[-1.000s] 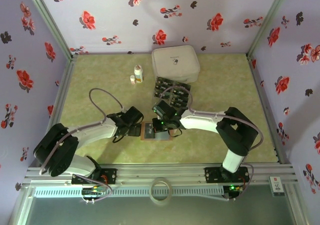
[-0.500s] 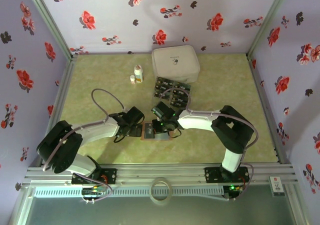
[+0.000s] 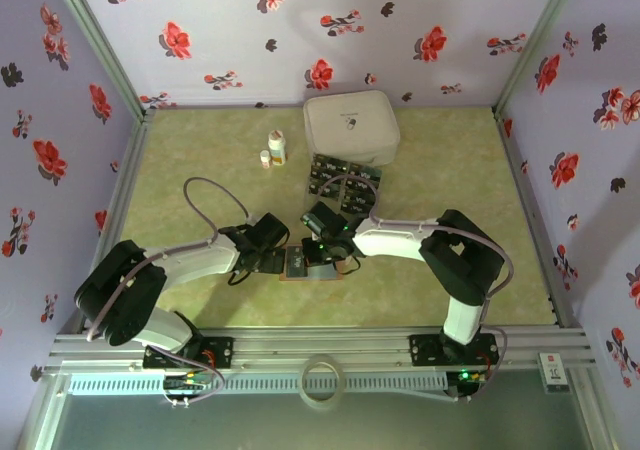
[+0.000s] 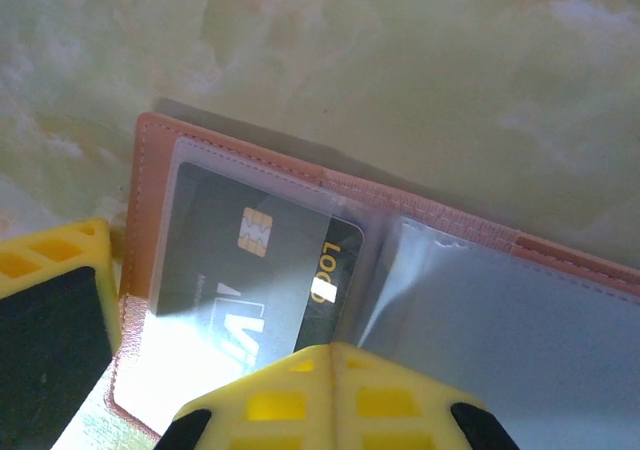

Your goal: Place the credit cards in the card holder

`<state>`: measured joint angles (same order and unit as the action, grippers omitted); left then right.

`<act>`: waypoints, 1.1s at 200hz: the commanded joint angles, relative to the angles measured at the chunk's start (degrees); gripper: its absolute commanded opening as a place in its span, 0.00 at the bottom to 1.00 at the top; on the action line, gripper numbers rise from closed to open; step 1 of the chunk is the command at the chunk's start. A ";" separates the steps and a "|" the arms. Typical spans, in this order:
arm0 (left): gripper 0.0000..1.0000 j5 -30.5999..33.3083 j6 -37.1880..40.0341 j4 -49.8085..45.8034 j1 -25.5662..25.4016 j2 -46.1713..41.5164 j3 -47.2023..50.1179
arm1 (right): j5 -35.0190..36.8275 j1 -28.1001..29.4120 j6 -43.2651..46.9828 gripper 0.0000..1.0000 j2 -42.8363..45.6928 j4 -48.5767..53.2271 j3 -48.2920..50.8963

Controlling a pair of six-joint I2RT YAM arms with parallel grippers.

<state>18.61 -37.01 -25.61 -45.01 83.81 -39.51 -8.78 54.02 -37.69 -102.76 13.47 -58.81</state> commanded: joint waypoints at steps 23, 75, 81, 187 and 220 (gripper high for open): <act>1.00 -0.09 1.54 -1.89 0.53 -2.08 -1.00 | 2.25 -1.80 2.69 0.01 8.17 5.16 -0.89; 1.00 -0.18 1.18 -7.49 1.35 -10.60 -3.53 | 0.61 -8.15 2.97 0.36 17.39 4.10 5.58; 1.00 -0.77 0.96 -7.46 1.25 -11.37 -3.80 | -0.21 -8.89 2.80 0.36 17.93 3.43 6.18; 1.00 -4.55 -3.75 -1.13 -7.47 -4.25 -8.77 | -9.56 -11.39 0.87 0.10 12.29 -6.88 11.07; 1.00 -4.54 -4.28 0.40 -8.82 -0.80 -9.19 | -9.28 -11.39 1.04 0.04 11.07 -7.97 11.95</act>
<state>14.31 -39.94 -26.59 -52.95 81.10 -47.18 -17.21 42.74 -36.60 -90.67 7.77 -47.59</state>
